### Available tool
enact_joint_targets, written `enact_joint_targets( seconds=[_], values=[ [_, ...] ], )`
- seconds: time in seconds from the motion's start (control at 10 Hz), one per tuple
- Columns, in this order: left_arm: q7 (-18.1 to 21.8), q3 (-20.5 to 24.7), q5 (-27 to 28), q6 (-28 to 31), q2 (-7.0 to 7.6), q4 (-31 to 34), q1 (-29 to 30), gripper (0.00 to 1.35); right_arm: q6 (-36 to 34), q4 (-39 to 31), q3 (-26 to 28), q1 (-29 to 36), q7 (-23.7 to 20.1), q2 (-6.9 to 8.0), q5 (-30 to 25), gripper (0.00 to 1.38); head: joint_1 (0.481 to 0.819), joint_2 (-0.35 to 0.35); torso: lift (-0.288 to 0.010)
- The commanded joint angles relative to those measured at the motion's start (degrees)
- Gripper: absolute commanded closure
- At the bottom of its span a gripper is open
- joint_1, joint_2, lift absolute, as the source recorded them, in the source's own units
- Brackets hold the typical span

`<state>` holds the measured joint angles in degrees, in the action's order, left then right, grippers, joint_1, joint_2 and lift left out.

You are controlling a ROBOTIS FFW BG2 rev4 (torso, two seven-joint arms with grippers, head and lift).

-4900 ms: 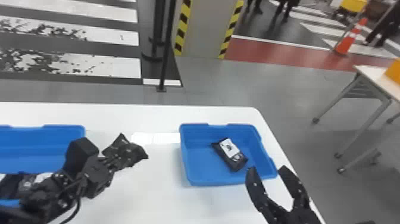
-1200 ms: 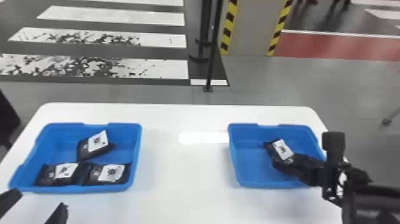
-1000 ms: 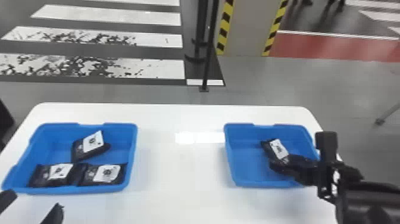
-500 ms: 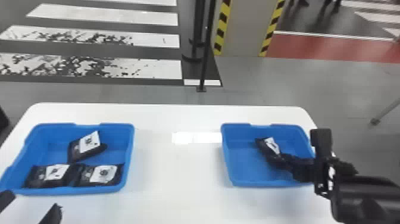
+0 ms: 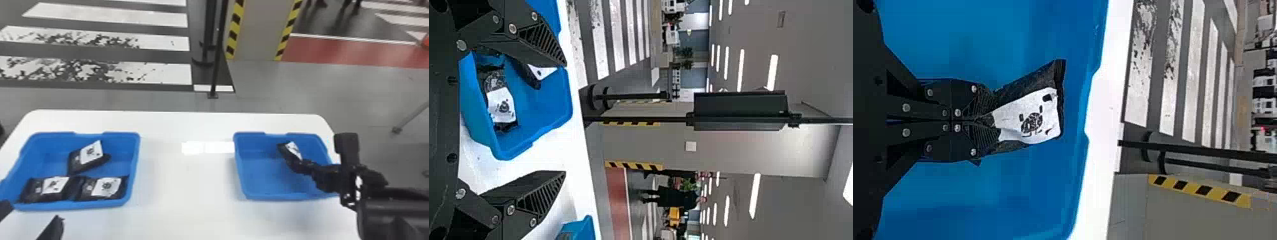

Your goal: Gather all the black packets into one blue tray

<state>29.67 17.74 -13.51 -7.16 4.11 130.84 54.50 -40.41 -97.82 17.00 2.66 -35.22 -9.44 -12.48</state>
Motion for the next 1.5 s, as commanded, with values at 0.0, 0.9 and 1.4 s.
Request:
enact_joint_targets(
  seconds=[0.0, 0.9, 1.4],
  values=[
    [0.12, -0.48, -0.32, 0.27, 0.37, 0.01, -0.22, 0.29, 0.05, -10.67, 0.14, 5.07, 0.06, 0.65, -0.77, 1.28, 0.695, -0.159, -0.11],
    [5.4, -9.4, -10.6, 14.89, 4.24, -2.52, -10.2, 0.29, 2.02, -32.75, -16.89, 19.13, -4.69, 1.62, 4.14, 1.28, 0.695, 0.034, -0.11],
    [7.86, -16.02, -20.43, 18.97, 5.91, -7.87, -18.08, 0.29, 2.73, -34.3, -21.8, 19.55, -7.5, 1.09, 3.0, 1.28, 0.695, 0.046, -0.11]
  ],
)
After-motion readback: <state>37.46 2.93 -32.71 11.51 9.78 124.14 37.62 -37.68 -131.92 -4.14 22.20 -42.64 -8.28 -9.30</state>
